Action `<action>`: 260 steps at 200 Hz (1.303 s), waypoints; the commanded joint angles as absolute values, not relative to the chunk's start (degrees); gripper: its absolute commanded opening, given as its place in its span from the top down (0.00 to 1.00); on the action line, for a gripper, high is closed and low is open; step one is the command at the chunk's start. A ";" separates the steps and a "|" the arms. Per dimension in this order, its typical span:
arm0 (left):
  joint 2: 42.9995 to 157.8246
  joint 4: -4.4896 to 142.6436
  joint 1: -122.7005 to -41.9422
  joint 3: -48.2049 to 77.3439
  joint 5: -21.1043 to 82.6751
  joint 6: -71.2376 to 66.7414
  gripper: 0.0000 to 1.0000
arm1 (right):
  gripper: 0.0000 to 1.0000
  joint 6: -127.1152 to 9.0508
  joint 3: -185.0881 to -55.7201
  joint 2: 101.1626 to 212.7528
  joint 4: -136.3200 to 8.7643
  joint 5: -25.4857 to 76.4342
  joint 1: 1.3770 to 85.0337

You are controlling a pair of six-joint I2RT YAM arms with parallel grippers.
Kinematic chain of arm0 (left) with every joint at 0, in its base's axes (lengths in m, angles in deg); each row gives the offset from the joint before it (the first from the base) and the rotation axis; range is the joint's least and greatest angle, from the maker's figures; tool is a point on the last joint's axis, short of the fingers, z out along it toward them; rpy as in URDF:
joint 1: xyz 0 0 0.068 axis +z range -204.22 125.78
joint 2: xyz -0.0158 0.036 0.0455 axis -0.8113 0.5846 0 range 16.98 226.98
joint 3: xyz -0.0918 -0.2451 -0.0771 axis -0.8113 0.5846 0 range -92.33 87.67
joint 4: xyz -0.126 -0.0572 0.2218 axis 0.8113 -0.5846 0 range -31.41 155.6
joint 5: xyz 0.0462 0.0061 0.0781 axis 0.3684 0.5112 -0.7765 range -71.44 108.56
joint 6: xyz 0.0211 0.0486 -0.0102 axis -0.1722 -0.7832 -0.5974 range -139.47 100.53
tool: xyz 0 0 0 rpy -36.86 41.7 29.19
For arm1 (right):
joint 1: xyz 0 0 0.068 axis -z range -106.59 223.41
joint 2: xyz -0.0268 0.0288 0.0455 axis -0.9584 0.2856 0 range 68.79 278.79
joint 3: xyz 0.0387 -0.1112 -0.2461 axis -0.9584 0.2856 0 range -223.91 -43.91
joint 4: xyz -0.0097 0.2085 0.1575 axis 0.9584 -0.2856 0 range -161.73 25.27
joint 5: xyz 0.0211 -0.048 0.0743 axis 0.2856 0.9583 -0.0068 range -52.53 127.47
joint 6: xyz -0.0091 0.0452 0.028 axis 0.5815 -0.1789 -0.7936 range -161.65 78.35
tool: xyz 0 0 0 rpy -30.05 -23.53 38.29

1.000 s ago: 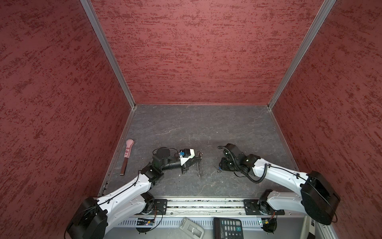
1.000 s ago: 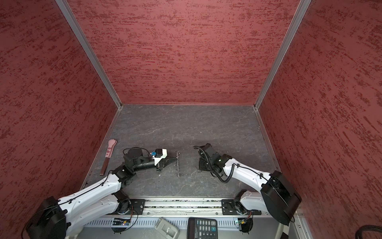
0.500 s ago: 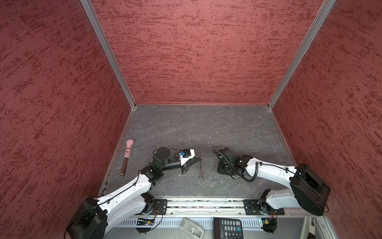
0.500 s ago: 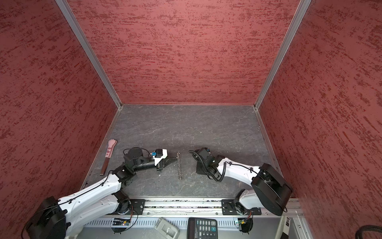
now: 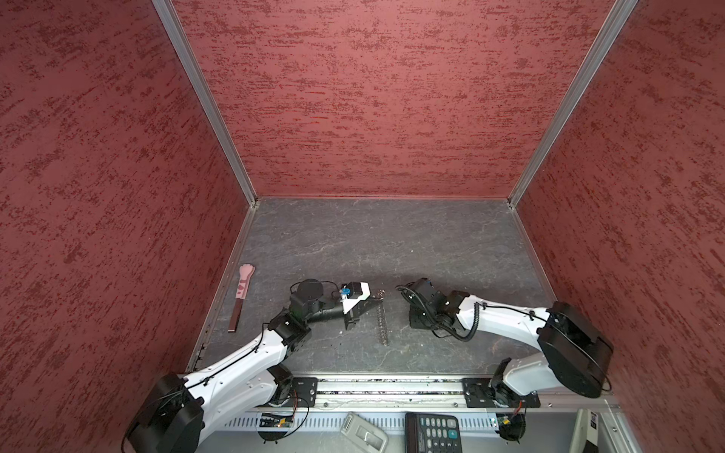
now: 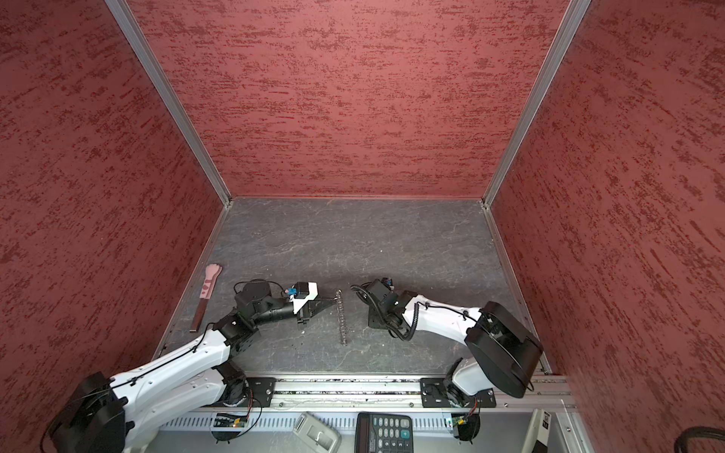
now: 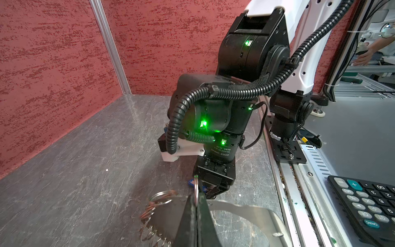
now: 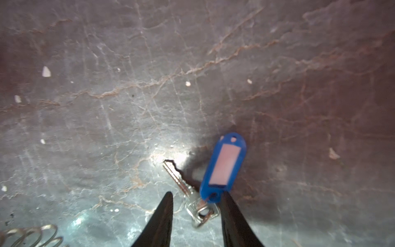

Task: Attach keys to a key ring
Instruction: Touch the key at the bottom-center of the table.

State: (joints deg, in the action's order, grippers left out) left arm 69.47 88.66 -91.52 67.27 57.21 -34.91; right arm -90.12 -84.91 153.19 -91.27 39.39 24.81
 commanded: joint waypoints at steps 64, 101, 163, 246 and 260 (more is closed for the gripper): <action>68.92 89.41 -91.84 67.64 56.95 -35.73 1.00 | 0.73 -89.11 -87.32 154.05 -95.37 44.08 24.28; 68.98 89.41 -91.84 67.64 56.56 -35.82 1.00 | 0.71 -88.25 -87.68 153.37 -95.98 44.48 24.23; 69.02 89.49 -91.84 67.72 56.21 -35.91 1.00 | 0.71 -87.23 -88.10 152.38 -95.66 43.89 24.19; 69.36 89.50 -91.91 67.72 56.16 -35.90 1.00 | 0.83 -86.86 -88.43 152.38 -96.11 43.93 24.10; 69.30 89.72 -91.91 67.72 56.13 -35.90 1.00 | 0.85 -86.65 -88.45 152.38 -96.11 44.07 24.10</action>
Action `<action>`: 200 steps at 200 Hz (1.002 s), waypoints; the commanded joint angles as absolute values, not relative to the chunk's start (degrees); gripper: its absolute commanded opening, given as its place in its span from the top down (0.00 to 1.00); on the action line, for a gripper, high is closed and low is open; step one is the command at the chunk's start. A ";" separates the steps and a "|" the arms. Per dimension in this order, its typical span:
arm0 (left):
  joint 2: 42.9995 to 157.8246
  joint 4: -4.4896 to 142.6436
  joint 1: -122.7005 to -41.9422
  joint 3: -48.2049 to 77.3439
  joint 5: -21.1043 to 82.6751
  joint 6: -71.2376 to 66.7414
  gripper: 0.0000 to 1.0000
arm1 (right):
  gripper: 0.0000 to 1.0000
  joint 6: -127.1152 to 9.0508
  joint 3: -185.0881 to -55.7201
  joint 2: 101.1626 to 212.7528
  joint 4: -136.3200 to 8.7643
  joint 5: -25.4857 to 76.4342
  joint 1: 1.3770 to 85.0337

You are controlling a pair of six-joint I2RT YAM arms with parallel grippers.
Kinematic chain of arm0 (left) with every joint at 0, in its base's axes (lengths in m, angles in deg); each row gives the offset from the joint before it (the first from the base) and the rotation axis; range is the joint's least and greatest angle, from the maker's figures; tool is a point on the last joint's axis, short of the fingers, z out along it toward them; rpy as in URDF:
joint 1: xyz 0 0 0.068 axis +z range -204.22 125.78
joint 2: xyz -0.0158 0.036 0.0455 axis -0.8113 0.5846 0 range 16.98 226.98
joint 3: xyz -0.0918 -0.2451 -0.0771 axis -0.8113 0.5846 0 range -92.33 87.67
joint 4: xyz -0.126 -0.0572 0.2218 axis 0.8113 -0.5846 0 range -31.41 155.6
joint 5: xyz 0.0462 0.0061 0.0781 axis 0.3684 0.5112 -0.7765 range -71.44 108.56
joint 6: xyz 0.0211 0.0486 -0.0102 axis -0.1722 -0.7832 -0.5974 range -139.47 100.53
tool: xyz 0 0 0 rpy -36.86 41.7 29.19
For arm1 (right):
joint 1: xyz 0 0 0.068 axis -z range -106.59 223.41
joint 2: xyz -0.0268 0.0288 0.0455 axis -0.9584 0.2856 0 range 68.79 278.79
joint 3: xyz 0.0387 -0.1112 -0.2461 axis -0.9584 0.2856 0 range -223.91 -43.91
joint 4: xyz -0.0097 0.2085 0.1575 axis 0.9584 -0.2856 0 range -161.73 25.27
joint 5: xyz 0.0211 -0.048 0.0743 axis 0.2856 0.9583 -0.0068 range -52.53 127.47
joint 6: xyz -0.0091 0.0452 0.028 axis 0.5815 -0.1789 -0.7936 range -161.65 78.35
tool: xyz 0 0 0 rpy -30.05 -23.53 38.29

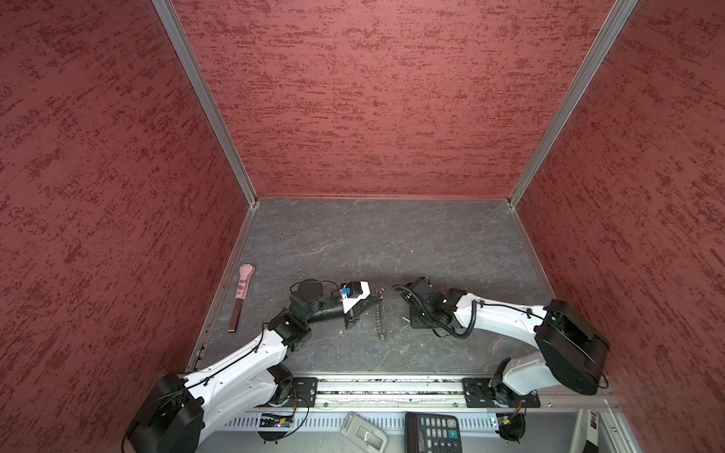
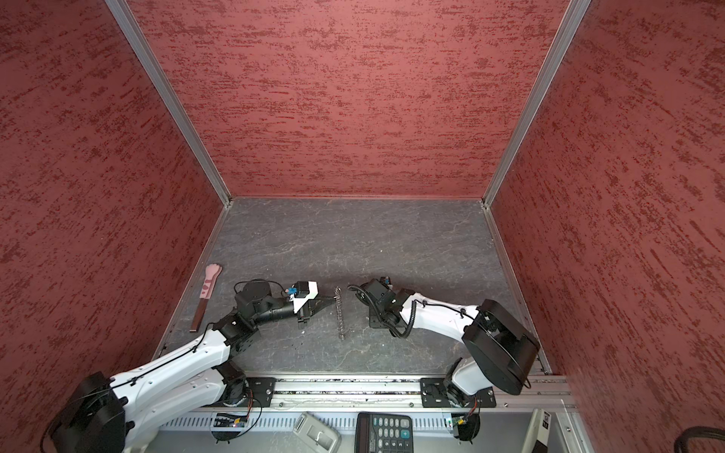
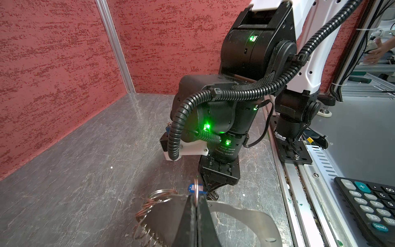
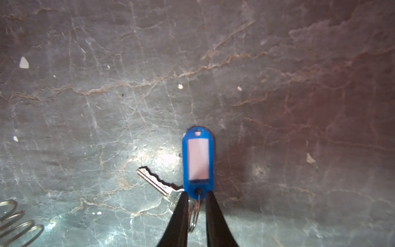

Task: Attach keys to a key ring
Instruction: Touch the key at the bottom-center of the table.

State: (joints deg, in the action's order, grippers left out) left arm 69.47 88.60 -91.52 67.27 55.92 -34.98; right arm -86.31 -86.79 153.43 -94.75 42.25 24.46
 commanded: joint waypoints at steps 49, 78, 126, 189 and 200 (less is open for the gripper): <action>69.54 89.52 -91.84 67.72 56.14 -35.99 1.00 | 0.96 -86.05 -89.22 152.38 -96.58 44.22 24.01; 69.80 89.18 -91.85 67.46 56.00 -35.99 1.00 | 1.00 -84.60 -89.80 150.58 -97.23 44.83 24.01; 69.47 88.10 -91.81 67.07 55.94 -36.43 1.00 | 1.00 -76.71 -88.86 144.81 -93.14 43.54 24.10; 69.36 87.79 -91.83 67.20 55.70 -36.78 1.00 | 1.00 -72.52 -85.66 145.53 -87.92 40.47 24.10; 69.41 87.83 -91.82 67.17 55.57 -36.78 1.00 | 1.00 -72.19 -85.13 145.52 -87.67 40.33 24.10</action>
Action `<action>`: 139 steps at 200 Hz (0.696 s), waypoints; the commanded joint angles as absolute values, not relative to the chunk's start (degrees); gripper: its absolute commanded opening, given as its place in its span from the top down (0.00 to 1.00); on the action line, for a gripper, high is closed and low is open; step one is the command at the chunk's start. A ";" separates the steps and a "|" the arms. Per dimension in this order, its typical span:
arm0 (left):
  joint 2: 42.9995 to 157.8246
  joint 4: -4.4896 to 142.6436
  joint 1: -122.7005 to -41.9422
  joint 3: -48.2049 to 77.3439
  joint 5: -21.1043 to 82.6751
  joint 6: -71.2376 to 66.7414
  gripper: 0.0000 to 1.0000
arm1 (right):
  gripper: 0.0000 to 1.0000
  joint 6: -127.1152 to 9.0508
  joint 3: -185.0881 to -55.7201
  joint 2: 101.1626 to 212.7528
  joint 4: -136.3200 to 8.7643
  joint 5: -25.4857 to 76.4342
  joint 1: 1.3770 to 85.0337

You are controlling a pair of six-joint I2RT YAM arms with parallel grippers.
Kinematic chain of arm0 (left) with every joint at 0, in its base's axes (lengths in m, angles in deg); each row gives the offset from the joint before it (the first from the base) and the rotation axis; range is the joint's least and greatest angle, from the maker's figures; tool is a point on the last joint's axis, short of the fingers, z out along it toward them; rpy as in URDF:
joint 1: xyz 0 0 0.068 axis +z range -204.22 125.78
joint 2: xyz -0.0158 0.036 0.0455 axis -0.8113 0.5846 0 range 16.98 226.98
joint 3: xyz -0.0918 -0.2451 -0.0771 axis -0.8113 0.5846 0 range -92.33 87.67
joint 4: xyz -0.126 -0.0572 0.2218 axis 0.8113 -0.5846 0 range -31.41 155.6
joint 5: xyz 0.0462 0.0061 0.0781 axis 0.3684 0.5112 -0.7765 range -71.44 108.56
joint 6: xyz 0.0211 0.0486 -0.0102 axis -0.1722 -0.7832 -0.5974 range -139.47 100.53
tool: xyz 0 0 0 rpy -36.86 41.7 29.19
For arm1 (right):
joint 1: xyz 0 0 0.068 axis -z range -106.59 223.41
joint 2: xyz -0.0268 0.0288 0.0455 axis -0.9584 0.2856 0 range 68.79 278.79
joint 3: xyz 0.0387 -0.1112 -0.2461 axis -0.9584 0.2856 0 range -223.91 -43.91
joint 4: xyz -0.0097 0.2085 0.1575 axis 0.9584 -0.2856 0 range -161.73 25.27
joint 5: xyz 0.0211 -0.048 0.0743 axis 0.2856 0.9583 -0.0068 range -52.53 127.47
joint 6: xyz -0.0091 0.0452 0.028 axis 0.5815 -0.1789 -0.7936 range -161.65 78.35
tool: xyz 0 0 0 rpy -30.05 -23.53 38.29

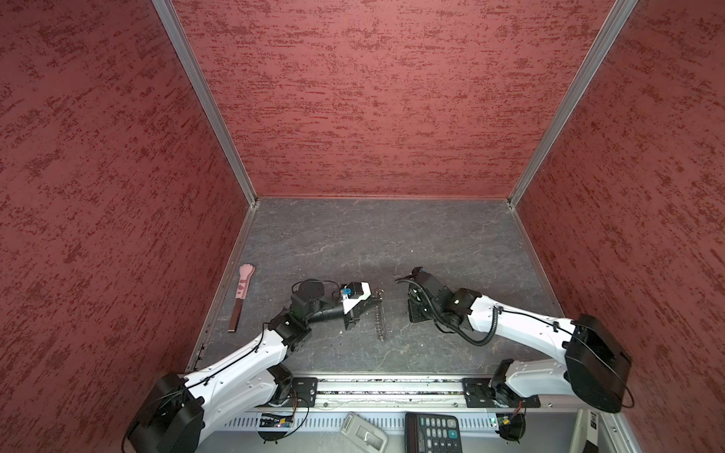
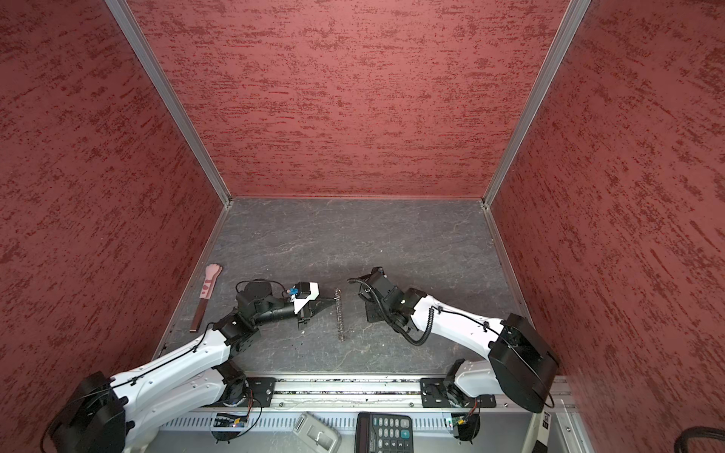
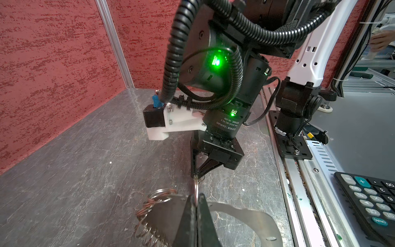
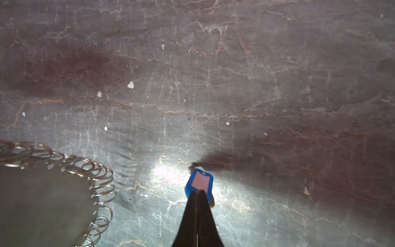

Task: Attach keys to a key ring
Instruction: Touch the key at the bottom-center of the table.

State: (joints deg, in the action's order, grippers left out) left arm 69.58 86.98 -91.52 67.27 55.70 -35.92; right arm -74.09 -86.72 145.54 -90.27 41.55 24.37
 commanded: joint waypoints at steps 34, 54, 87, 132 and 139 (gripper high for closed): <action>69.50 87.76 -91.82 67.20 55.54 -36.87 1.00 | 1.00 -72.31 -84.01 146.28 -88.95 39.45 24.10; 69.71 87.83 -91.84 67.19 55.60 -36.87 1.00 | 1.00 -72.84 -83.73 146.89 -89.81 39.64 24.10; 69.94 87.80 -91.77 67.11 55.51 -36.87 1.00 | 1.00 -73.62 -83.09 148.44 -90.21 40.25 24.10; 69.98 87.72 -91.84 67.06 55.42 -36.96 1.00 | 0.97 -73.86 -83.50 150.88 -90.99 40.29 24.10; 69.99 87.73 -91.84 67.11 55.32 -36.96 1.00 | 0.96 -73.74 -83.77 150.96 -91.22 40.45 24.10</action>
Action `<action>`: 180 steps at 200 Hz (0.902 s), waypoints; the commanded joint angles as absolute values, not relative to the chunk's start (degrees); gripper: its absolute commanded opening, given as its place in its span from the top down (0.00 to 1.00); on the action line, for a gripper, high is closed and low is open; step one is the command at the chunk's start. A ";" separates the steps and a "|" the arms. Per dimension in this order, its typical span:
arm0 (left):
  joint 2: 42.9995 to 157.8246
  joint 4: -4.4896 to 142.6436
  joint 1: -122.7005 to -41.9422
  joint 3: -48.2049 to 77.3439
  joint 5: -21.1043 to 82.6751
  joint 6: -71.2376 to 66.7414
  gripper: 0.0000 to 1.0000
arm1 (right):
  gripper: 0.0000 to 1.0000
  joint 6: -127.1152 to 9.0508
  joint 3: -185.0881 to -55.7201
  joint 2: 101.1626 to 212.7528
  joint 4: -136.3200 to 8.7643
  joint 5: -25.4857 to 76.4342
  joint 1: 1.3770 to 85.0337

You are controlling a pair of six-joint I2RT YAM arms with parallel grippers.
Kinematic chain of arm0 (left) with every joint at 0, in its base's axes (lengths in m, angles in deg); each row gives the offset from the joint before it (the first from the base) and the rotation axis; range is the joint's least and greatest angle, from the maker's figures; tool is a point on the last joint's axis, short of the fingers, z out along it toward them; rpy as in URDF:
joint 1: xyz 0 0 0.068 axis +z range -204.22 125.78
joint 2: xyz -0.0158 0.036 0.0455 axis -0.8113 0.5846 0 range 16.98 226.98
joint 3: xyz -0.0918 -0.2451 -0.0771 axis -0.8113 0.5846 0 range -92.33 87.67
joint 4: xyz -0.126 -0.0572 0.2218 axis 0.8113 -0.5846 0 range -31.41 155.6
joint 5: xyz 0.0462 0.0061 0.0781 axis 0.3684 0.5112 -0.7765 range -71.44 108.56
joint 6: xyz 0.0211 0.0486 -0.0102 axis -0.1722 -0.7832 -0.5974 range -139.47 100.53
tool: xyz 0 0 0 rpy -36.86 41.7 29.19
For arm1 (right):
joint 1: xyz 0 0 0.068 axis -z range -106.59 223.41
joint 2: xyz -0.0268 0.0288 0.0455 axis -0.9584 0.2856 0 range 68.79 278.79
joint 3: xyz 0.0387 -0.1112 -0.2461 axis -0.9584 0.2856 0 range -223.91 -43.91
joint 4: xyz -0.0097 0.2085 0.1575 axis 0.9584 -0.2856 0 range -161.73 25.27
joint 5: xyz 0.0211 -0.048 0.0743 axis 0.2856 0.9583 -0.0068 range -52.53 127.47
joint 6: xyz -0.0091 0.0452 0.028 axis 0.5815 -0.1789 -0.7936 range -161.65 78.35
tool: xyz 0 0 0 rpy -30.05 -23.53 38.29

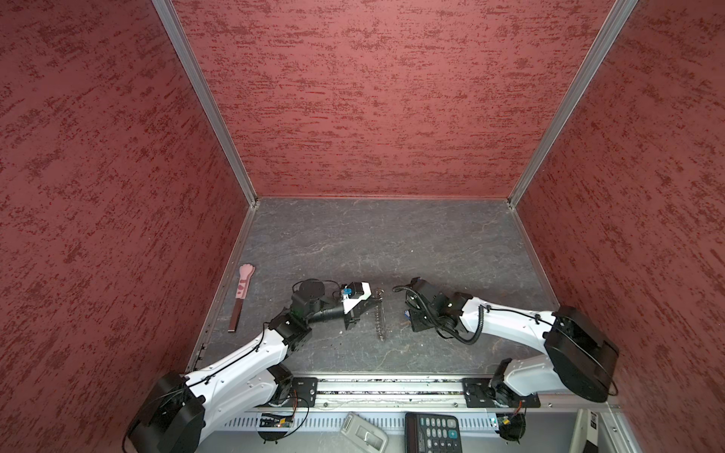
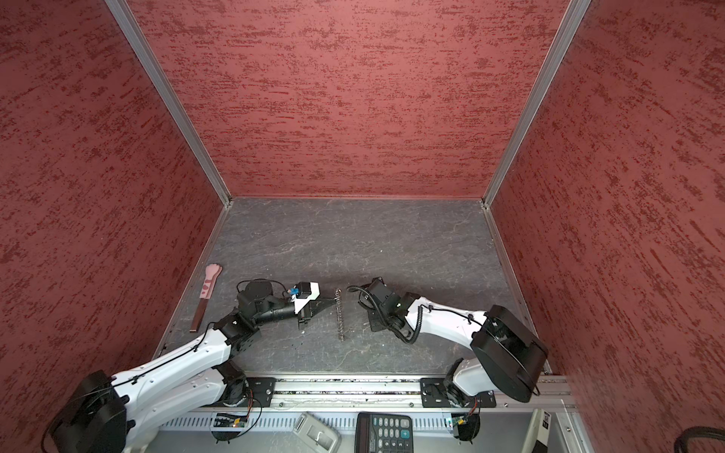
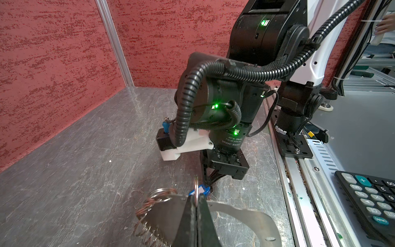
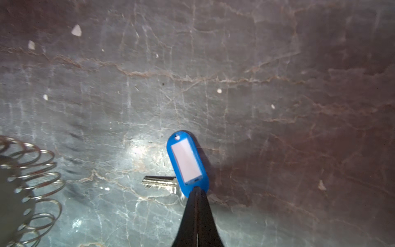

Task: Attach keys to a key ring
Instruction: Touch the key at the bottom-center of the table.

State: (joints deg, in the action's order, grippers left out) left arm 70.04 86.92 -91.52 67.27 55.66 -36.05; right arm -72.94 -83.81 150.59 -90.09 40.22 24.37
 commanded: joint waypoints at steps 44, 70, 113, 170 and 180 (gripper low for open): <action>70.16 87.65 -91.92 67.08 55.23 -37.01 1.00 | 0.80 -73.24 -85.99 150.41 -93.59 40.99 24.10; 70.16 87.66 -91.92 67.02 55.15 -37.04 1.00 | 0.76 -73.63 -87.11 149.68 -95.13 41.23 24.10; 70.14 87.66 -91.91 67.02 55.08 -37.00 1.00 | 0.74 -74.59 -88.52 147.68 -97.31 41.65 24.10; 69.98 87.66 -91.86 67.10 54.88 -37.04 1.00 | 0.81 -75.31 -90.12 149.80 -100.91 41.81 24.10; 70.07 87.72 -91.86 67.11 54.91 -37.02 1.00 | 0.82 -75.39 -90.23 150.00 -101.12 41.47 24.10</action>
